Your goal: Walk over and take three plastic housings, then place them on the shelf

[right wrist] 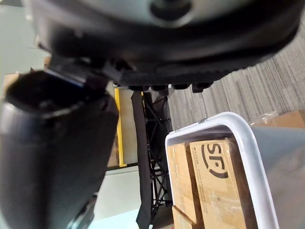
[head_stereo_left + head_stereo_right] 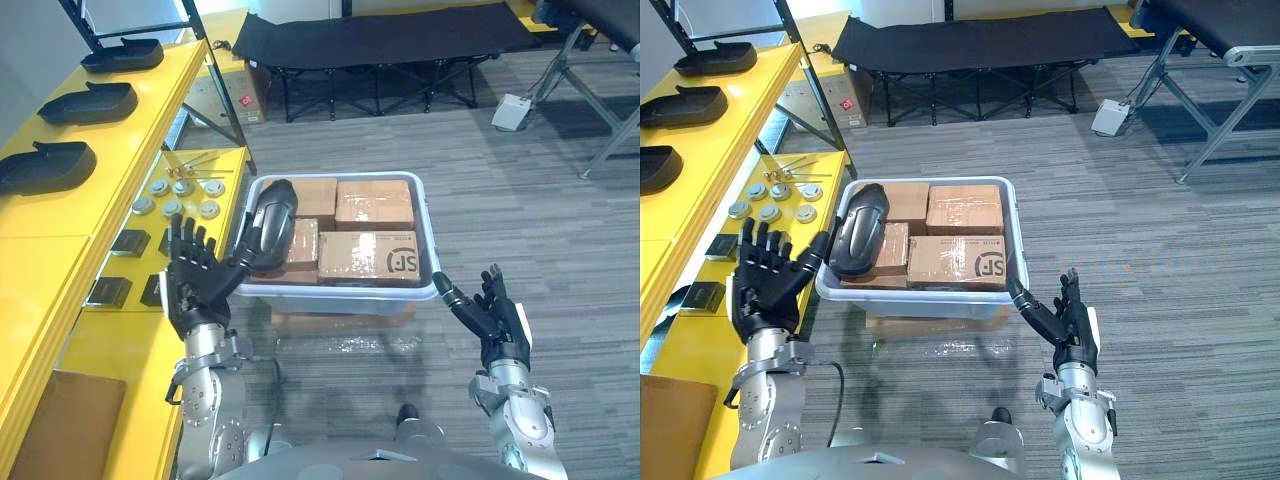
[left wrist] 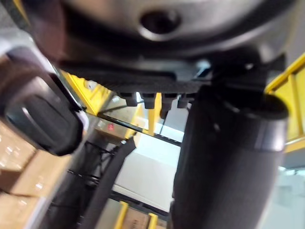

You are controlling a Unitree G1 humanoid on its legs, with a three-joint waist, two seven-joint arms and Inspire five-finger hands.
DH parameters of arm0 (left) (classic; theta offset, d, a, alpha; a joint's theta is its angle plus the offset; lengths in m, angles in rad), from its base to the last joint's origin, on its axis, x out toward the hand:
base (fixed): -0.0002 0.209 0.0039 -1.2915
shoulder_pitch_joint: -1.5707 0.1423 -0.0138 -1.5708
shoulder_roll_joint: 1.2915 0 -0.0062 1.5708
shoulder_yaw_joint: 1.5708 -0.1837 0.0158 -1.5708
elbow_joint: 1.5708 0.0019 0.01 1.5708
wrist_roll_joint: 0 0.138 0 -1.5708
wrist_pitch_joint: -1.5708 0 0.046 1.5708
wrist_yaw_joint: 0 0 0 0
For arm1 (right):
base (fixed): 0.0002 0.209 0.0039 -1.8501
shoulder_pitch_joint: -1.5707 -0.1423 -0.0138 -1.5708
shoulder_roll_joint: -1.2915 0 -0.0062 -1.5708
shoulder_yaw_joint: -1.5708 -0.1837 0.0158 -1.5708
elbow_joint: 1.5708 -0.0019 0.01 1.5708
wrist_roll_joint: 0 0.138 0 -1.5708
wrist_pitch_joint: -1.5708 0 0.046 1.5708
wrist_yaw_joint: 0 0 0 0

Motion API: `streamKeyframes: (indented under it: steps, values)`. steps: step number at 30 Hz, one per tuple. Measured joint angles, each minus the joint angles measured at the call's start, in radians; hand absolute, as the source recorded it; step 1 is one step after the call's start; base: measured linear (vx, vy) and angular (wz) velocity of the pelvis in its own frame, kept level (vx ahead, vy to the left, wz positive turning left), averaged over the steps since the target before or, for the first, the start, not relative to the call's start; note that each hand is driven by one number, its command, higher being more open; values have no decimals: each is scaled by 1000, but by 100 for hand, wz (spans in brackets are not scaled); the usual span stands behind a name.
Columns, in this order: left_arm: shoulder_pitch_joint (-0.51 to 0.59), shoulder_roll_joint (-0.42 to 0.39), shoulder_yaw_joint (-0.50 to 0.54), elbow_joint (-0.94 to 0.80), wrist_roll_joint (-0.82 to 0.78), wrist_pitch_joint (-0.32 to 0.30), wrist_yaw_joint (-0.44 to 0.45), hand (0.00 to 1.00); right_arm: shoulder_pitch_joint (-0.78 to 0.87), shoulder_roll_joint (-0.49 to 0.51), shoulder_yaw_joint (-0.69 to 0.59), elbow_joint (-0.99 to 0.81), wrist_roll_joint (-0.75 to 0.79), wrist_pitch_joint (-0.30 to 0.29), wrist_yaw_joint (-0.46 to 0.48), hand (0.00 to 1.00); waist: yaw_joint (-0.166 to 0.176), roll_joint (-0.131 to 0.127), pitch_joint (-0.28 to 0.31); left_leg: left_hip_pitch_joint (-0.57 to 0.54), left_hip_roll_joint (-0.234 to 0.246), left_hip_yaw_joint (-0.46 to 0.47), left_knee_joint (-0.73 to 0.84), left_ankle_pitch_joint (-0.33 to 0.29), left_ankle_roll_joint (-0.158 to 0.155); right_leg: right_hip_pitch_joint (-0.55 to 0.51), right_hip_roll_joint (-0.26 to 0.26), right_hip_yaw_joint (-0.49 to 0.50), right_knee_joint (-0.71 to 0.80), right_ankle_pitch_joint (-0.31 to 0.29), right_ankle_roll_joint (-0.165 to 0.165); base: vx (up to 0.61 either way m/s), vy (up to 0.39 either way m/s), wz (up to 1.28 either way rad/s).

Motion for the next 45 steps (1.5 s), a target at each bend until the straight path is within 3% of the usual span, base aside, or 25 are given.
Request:
streamKeyframes:
  steps: [1,2,3,5,7,10,13,19,23,32,39,45]
  values:
    - [0,0,1,27,15,14,6,100,-10,-8,3,1,-5,2,3,100,0,6,-4,7,-6,3,-37,-2,-3,-5,3,-2,-17,13,6,-5,52,-1]
    - [-5,1,8,90,27,47,15,100,-40,-14,7,13,-15,7,3,100,1,18,-11,12,-17,15,-83,-15,-28,-10,2,-5,-51,42,19,-23,95,1]
    - [-11,2,22,138,57,72,25,100,-78,-11,15,37,-34,23,0,100,2,10,-5,11,-28,18,-89,-6,-65,-6,-8,-4,-75,65,25,-34,149,0]
    - [-6,15,44,196,68,122,41,100,-145,1,49,108,-43,49,-2,100,13,-20,2,17,-49,20,-86,-5,-81,20,-25,-9,-118,96,35,-36,160,0]
    - [15,30,52,231,104,158,54,100,-208,6,85,208,-43,79,-17,100,53,-39,5,25,-73,3,-86,-5,-81,52,-46,-35,-142,111,42,-23,89,21]
    - [38,32,50,232,175,169,82,100,-325,5,117,338,-82,101,-48,100,102,-33,7,0,-90,-41,-72,-6,-82,71,-61,-74,-150,115,48,-42,44,39]
    - [42,37,36,238,208,208,76,100,-491,-5,116,437,-78,144,-70,100,136,-27,22,-48,-102,-91,-57,3,-85,67,-69,-116,-152,121,51,-76,25,43]
    - [35,65,-58,312,260,215,8,100,-856,-121,115,684,-77,201,-89,100,181,-25,84,-109,-129,-160,-64,44,-86,54,-85,-179,-152,136,52,-61,25,36]
    - [23,71,-137,347,260,208,-28,100,-1063,-226,116,828,-78,207,-100,100,210,-3,139,-119,-145,-185,-86,71,-82,52,-99,-205,-146,141,54,-30,31,21]
    - [-61,102,-274,436,250,102,-37,100,-1446,-397,232,1073,-85,278,-133,100,245,57,273,-161,-145,-209,-72,89,-81,14,-101,-219,-113,143,51,-30,15,5]
    - [-131,108,-331,525,207,35,-10,100,-1583,-459,314,1204,-122,328,-139,100,291,91,317,-226,-146,-235,-53,96,-82,-38,-101,-232,-97,144,50,-16,5,6]
    - [-153,109,-361,545,202,-13,2,100,-1683,-504,416,1217,-162,326,-124,100,324,113,327,-270,-150,-252,-61,111,-81,-73,-102,-248,-99,145,48,-7,-4,7]
